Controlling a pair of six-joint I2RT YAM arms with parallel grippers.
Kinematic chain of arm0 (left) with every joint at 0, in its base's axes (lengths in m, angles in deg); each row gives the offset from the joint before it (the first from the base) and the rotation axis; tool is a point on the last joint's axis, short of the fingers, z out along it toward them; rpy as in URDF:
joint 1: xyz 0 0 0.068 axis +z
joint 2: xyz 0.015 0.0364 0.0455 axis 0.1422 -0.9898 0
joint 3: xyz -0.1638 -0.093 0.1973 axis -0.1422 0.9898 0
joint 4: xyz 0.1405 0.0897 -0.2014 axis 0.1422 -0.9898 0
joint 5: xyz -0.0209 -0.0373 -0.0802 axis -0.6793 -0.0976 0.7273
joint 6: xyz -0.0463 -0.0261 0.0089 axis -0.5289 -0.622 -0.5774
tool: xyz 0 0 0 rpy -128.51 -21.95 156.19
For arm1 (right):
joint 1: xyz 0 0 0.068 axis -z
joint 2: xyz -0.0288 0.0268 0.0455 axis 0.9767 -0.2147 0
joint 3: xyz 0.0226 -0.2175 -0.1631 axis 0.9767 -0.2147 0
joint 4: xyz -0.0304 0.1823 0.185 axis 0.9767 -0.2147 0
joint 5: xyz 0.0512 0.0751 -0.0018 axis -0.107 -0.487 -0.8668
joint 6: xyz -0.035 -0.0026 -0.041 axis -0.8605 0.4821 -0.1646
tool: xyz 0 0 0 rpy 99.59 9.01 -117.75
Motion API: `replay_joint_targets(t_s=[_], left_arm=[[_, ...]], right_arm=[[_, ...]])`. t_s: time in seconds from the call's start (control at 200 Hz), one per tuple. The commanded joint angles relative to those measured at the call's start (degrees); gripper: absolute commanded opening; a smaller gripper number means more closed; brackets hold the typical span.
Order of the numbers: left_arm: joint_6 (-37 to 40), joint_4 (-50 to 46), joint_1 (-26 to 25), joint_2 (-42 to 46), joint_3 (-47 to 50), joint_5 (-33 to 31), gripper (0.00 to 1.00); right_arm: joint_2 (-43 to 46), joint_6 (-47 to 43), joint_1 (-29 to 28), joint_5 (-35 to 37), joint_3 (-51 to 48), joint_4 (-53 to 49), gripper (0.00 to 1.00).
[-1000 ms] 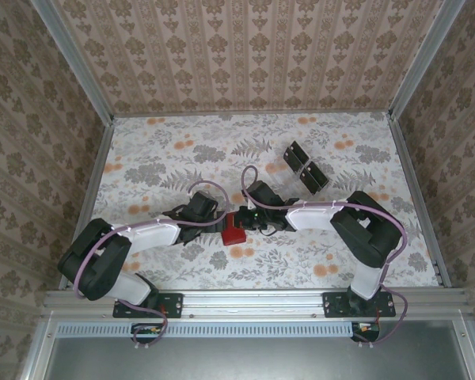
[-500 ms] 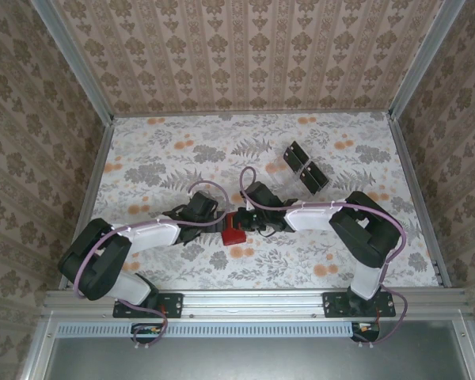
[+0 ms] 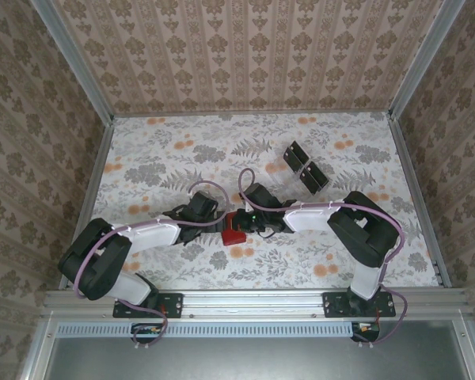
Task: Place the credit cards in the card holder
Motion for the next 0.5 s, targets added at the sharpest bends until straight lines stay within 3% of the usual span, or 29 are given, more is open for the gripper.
replay_joint_targets(t_s=[0.0,0.49], left_arm=[[-0.73,1.01,-0.51,-3.44,1.14,5.64,1.0],[-0.77,1.28,-0.64,-3.6,1.19,5.69,1.0]], right_arm=[[-0.74,0.9,-0.37,0.55,0.13,-2.42,0.0],[2.71,-0.25,0.17,1.58,3.04,-3.62,0.0]])
